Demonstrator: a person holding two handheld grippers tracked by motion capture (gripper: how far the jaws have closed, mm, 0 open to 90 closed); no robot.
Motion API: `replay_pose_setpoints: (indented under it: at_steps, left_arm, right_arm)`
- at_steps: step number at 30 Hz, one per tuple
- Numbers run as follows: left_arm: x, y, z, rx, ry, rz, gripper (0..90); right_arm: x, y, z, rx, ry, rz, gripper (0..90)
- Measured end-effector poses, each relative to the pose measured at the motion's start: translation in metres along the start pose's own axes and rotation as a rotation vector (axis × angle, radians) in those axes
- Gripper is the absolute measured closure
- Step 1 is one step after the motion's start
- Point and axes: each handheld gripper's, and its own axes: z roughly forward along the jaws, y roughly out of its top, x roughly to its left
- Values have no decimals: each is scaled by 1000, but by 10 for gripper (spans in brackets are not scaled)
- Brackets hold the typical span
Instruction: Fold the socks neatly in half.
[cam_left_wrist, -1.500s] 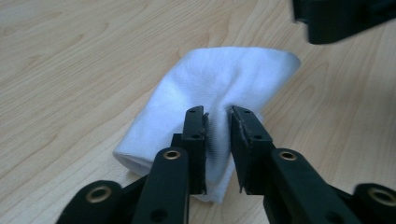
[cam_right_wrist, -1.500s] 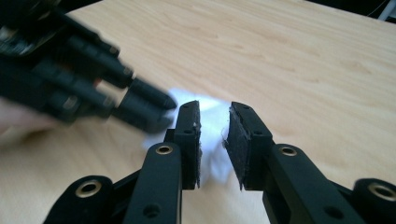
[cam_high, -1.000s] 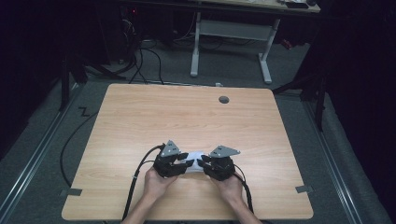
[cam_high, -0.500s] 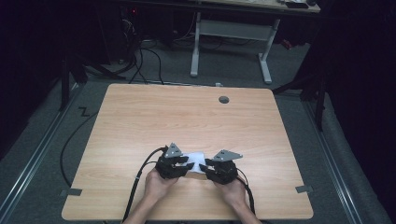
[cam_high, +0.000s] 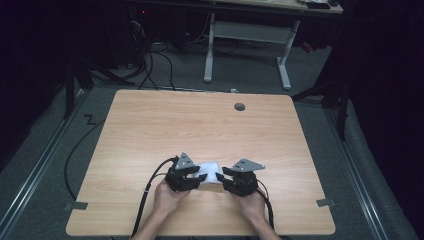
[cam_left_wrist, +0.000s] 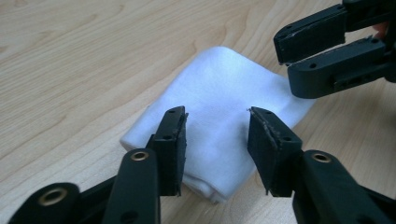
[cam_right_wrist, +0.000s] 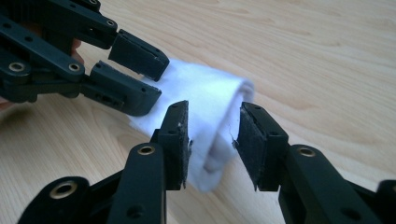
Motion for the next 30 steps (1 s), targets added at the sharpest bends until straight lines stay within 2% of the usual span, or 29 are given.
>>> replay_pose_setpoints:
  at_steps: [6, 9, 15, 18, 25, 30]
  left_arm:
    - [1, -5, -11, -16, 57, -52, 513]
    - [-1, -8, -12, 3, 80, -44, 510]
    - [1, -11, -5, 18, 81, -51, 514]
    - [2, -11, 1, 36, 81, -44, 517]
    - [7, -8, 10, 17, 71, -76, 524]
    - [9, -4, 12, 2, 71, -79, 524]
  right_arm:
    - [2, -2, 11, 45, 19, 1, 601]
    - [2, -4, 11, 48, 19, 3, 594]
    - [2, -7, 15, 64, 16, -2, 574]
    - [2, -8, 17, 67, 16, 12, 567]
    - [-3, -6, 19, 63, -5, 23, 564]
    - [-5, -2, 20, 56, -16, 30, 564]
